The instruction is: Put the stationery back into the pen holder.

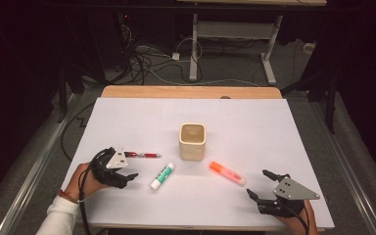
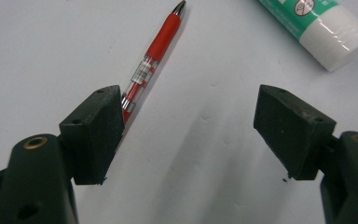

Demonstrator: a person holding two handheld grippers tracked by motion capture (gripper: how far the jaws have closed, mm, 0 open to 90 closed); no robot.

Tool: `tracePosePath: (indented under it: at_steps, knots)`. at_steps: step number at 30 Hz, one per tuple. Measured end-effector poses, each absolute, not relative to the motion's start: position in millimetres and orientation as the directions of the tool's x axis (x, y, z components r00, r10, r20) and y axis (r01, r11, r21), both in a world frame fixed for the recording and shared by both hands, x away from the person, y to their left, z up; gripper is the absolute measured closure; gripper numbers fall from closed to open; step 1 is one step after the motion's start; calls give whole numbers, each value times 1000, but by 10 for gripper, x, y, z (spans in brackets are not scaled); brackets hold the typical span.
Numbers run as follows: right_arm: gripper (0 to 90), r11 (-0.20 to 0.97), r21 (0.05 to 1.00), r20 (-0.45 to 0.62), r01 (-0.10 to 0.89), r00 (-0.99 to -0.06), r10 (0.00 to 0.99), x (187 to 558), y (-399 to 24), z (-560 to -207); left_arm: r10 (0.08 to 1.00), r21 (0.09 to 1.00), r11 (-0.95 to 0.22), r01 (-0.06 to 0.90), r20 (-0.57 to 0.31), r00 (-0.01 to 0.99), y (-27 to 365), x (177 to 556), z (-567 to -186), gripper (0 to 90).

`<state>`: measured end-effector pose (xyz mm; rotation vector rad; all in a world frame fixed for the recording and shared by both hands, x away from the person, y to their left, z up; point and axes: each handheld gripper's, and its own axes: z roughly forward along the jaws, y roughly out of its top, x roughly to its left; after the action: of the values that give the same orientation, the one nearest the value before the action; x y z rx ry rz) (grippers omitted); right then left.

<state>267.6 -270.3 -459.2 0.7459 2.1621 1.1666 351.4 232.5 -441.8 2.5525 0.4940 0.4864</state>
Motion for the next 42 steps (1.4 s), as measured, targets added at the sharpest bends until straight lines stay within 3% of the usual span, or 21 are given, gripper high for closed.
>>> tracePosePath:
  at_steps: [8,13,27,28,36,42]
  knots:
    - [213,473,855,-201,214,-704,681,2669,-2683,-4616,284,311,-930,197,267,921,2000,3835,-4300,254]
    - [216,476,851,-192,222,-712,675,2668,-2687,-4634,258,253,-948,193,255,932,1917,4057,-4278,339]
    - [226,492,838,-178,238,-732,658,2706,-2673,-4681,208,181,-965,188,101,973,1818,4494,-4411,533]
    - [226,491,838,-177,238,-732,658,2706,-2674,-4680,194,172,-970,174,104,976,1809,4506,-4409,591]
    - [231,490,840,-177,235,-734,655,2705,-2679,-4673,116,128,-986,106,73,991,1753,4506,-4404,755]
    - [233,484,845,-174,228,-738,652,2699,-2674,-4657,105,127,-988,92,98,990,1748,4478,-4399,761]
